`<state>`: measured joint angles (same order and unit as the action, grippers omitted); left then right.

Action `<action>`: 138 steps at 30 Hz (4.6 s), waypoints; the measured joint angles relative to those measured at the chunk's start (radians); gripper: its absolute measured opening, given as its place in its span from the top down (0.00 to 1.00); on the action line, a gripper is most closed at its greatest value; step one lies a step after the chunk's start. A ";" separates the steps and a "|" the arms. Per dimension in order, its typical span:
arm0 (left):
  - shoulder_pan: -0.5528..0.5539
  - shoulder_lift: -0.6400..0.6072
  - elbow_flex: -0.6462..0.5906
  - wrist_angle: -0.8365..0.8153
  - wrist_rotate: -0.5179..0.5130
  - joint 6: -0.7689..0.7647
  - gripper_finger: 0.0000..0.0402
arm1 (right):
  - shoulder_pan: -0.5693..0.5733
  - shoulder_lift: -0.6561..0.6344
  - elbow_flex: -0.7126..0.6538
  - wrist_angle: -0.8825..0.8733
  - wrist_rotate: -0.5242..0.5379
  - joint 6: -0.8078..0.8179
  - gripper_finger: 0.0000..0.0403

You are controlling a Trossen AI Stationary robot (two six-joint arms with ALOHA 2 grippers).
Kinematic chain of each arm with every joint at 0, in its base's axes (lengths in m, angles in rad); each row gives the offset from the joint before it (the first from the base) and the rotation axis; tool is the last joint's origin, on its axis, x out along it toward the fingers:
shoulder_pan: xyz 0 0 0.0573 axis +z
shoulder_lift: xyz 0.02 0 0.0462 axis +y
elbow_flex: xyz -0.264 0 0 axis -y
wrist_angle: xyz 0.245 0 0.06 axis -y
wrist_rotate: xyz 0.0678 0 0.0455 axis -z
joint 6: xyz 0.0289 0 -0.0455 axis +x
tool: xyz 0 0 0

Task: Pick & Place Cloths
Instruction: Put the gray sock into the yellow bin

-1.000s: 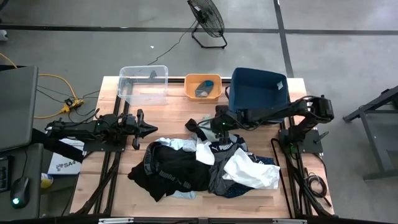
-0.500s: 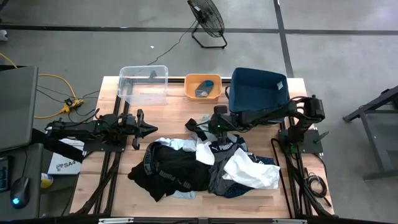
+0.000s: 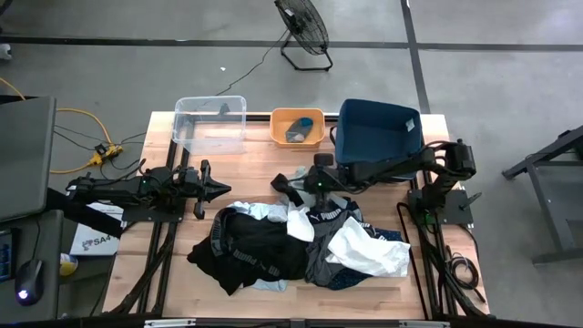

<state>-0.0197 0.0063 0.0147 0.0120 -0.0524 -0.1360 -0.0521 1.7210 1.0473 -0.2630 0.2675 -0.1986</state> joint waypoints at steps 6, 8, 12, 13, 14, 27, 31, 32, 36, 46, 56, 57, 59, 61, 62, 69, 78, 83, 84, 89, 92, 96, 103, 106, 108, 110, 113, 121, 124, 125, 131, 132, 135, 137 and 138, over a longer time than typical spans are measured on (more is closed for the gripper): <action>0.000 0.000 0.000 0.000 0.000 0.000 0.97 | 0.000 -0.002 0.166 -0.042 0.045 -0.014 0.99; 0.000 0.000 0.000 0.000 0.000 0.000 0.97 | -0.003 -0.002 0.218 -0.043 0.072 -0.049 0.99; 0.000 0.000 0.000 0.000 0.000 0.000 0.97 | -0.016 -0.002 0.316 -0.047 0.109 -0.118 0.99; 0.000 0.000 0.000 0.000 0.000 0.000 0.97 | -0.022 -0.003 0.338 -0.047 0.117 -0.130 0.99; 0.000 0.000 0.000 0.000 0.000 0.000 0.97 | -0.027 -0.003 0.358 -0.047 0.129 -0.142 0.99; 0.000 0.000 0.000 0.000 0.000 0.000 0.97 | -0.116 -0.003 0.455 0.197 0.337 -0.275 0.99; 0.000 0.000 0.000 0.000 0.000 0.000 0.97 | -0.153 -0.003 0.455 0.272 0.337 -0.285 0.99; 0.000 0.000 0.000 0.000 0.000 0.000 0.97 | -0.163 -0.003 0.455 0.285 0.337 -0.297 0.99; 0.000 0.000 0.000 0.000 0.000 0.000 0.97 | -0.203 -0.003 0.455 0.359 0.335 -0.330 0.99; 0.000 0.000 0.000 0.000 0.000 0.000 0.97 | -0.314 0.001 0.455 0.380 0.247 -0.320 0.99; 0.000 0.000 0.000 0.000 0.000 0.000 0.97 | -0.384 0.007 0.455 0.366 0.064 -0.287 0.99; 0.000 0.000 0.000 0.000 0.000 0.000 0.97 | -0.390 0.016 0.455 0.366 0.041 -0.287 0.99; 0.000 0.000 0.000 0.000 0.000 0.000 0.97 | -0.399 0.032 0.455 0.344 0.021 -0.285 0.99; 0.000 0.000 0.000 0.000 0.000 0.000 0.97 | -0.409 0.060 0.455 0.326 0.016 -0.297 0.99; 0.000 0.000 0.000 0.000 0.000 0.000 0.97 | -0.411 0.074 0.455 0.313 0.014 -0.302 0.99; 0.000 0.000 0.000 0.000 0.000 0.000 0.97 | -0.439 0.150 0.454 0.213 -0.002 -0.232 0.99; 0.000 0.000 0.000 0.000 0.000 0.000 0.97 | -0.443 0.153 0.454 0.038 -0.041 0.257 0.99; 0.000 0.000 0.000 0.000 0.000 0.000 0.97 | -0.442 0.169 0.455 0.023 -0.093 0.442 0.99; 0.000 0.000 0.000 0.000 0.000 0.000 0.97 | -0.445 0.177 0.454 0.015 -0.093 0.474 0.99; 0.000 0.000 0.000 0.000 -0.002 0.000 0.97 | -0.462 0.232 0.454 0.041 -0.133 0.598 0.99; 0.000 0.000 0.000 0.000 -0.002 0.000 0.97 | -0.474 0.267 0.454 0.042 -0.145 0.653 0.99; 0.000 0.000 0.000 0.000 -0.001 0.000 0.97 | -0.481 0.299 0.454 0.067 -0.145 0.697 0.99; 0.000 0.000 0.000 0.000 0.000 0.000 0.97 | -0.476 0.312 0.454 0.073 -0.148 0.699 0.99; 0.000 0.000 0.000 0.000 0.000 0.000 0.97 | -0.472 0.312 0.454 0.071 -0.154 0.678 0.96; 0.000 0.000 0.000 0.000 0.001 0.000 0.97 | -0.472 0.312 0.454 0.068 -0.156 0.673 0.91; 0.000 0.000 0.000 0.000 0.001 0.000 0.97 | -0.472 0.312 0.454 0.068 -0.173 0.667 0.85; 0.000 0.000 0.000 0.000 0.001 0.000 0.97 | -0.472 0.312 0.454 0.071 -0.182 0.666 0.74; 0.000 0.000 0.000 0.000 0.001 0.000 0.97 | -0.476 0.265 0.454 0.088 -0.169 0.665 0.52; 0.000 0.000 0.000 0.000 0.001 0.000 0.97 | -0.480 0.228 0.454 0.088 -0.166 0.662 0.49; 0.000 0.000 0.000 0.000 0.001 0.000 0.97 | -0.480 0.215 0.454 0.088 -0.165 0.656 0.49; 0.000 0.000 0.000 0.000 0.001 0.000 0.97 | -0.474 0.138 0.455 0.031 -0.169 0.629 0.54; 0.000 0.000 0.000 0.000 0.001 0.000 0.97 | -0.471 0.125 0.455 0.000 -0.169 0.618 0.57; 0.000 0.000 0.000 0.000 0.001 0.000 0.97 | -0.451 0.099 0.455 -0.096 -0.170 0.609 0.68; 0.000 0.000 0.000 0.000 0.001 0.000 0.97 | -0.436 0.086 0.455 -0.162 -0.170 0.589 0.78; 0.000 0.000 0.000 0.000 0.001 0.000 0.97 | -0.426 0.085 0.455 -0.185 -0.170 0.581 0.84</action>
<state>-0.0196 0.0063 0.0147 0.0120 -0.0517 -0.1360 -0.4778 1.8061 1.5024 -0.4485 0.0970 0.3824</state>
